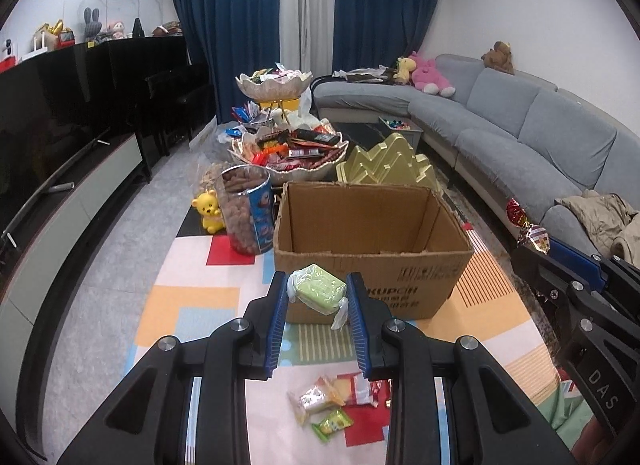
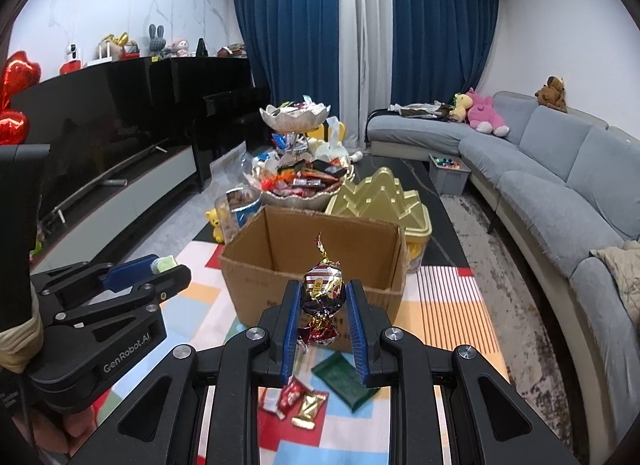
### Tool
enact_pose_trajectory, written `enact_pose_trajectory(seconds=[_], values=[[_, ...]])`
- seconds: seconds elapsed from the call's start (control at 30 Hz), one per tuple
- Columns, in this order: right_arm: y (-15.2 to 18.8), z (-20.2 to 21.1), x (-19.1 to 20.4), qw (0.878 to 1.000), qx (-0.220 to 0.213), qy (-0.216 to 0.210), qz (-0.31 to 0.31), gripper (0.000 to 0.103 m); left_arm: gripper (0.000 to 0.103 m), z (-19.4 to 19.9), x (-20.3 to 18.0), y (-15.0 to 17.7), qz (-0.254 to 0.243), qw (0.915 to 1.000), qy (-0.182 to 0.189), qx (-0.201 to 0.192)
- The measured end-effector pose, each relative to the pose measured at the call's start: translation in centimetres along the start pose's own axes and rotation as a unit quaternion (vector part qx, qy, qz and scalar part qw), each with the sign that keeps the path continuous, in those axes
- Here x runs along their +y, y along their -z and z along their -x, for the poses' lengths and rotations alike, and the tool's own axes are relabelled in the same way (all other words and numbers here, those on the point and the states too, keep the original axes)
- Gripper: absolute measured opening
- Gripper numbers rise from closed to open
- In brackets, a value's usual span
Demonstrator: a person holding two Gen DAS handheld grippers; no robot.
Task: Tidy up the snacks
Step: 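Lift both held candies and carry them toward the cardboard box, then open the left tool over the box while the right tool releases its gold candy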
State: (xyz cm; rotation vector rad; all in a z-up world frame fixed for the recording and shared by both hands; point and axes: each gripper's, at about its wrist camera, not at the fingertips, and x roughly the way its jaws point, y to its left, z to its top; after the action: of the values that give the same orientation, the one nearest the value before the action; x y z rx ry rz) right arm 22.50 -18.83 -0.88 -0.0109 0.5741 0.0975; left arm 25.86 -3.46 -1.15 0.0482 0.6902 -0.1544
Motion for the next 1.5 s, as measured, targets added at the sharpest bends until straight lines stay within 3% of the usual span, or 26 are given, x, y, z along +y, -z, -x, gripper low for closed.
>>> enact_pose_trajectory(seconds=[0.6, 1.5], values=[[-3.1, -2.7, -1.3, 1.000, -0.012, 0.013, -0.010, 0.024, 0.030, -3.4, -0.2, -3.9, -0.002, 0.9999, -0.003, -0.011], [-4.6, -7.7, -2.6, 1.000, 0.002, 0.020, -0.019, 0.024, 0.030, -8.9, -0.2, -6.0, -0.005, 1.0000, -0.007, 0.002]])
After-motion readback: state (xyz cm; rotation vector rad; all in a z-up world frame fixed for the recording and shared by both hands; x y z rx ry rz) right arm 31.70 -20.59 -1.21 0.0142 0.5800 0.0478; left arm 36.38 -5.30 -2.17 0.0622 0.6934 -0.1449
